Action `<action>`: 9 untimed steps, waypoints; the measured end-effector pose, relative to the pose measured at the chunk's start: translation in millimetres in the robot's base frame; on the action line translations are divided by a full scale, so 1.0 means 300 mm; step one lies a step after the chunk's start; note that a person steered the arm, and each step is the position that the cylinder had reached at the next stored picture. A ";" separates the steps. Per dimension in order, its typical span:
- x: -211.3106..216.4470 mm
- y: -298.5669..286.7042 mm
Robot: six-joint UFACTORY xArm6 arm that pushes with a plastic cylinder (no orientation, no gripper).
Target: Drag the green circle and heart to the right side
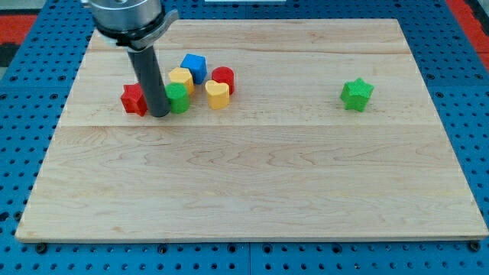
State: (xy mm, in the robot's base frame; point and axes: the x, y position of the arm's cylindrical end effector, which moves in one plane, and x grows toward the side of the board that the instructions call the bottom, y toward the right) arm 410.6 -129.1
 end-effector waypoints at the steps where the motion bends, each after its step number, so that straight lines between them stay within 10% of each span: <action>1: -0.012 -0.132; 4: -0.093 -0.034; 7: -0.085 0.623; 9: 0.073 0.444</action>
State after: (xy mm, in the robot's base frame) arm 432.6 4.1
